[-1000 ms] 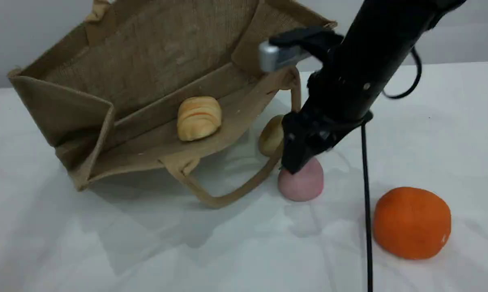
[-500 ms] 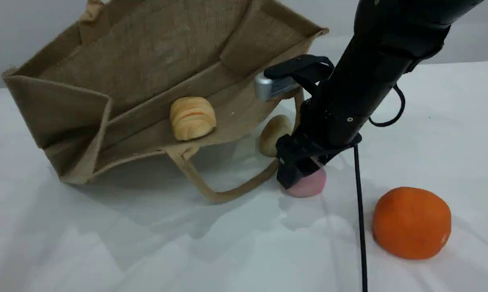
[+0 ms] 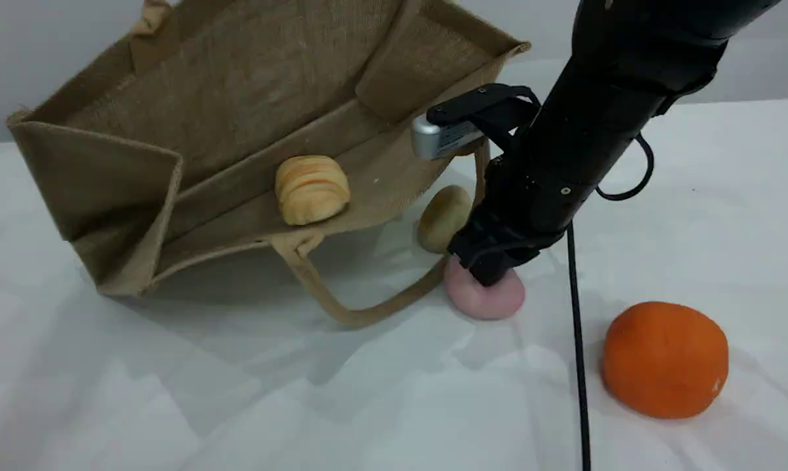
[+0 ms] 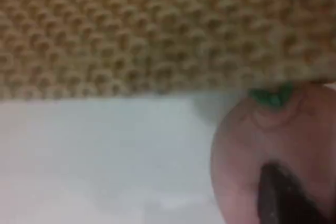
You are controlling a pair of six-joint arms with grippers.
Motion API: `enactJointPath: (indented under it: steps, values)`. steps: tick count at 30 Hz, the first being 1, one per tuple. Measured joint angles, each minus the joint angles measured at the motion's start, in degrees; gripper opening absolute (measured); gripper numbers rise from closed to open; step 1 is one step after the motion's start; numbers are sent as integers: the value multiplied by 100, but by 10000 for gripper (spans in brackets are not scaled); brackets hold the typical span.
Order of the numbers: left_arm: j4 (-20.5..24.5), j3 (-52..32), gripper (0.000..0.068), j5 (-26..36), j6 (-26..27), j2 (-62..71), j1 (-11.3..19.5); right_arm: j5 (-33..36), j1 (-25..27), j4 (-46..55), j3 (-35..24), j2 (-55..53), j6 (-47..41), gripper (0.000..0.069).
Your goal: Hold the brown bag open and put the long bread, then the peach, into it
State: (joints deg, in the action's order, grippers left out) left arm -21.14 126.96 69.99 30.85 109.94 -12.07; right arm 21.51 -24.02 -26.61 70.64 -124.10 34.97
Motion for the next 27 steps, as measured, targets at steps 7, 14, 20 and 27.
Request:
enactJointPath:
  steps: [7, 14, 20, 27]
  values:
    - [-6, 0, 100, -6, -5, 0, 0, 503, 0, 535, 0, 332, -448, 20]
    - [-25, 0, 100, -1, -5, 0, -6, 416, 0, 1657, -418, 903, -1598, 20]
    - [-299, 0, 100, -1, -5, 6, -26, -260, 0, 1915, -1260, 1565, -1997, 20]
    - [-110, 0, 100, -6, 5, 35, -466, -702, 0, 1686, -2179, 2758, -1997, 20]
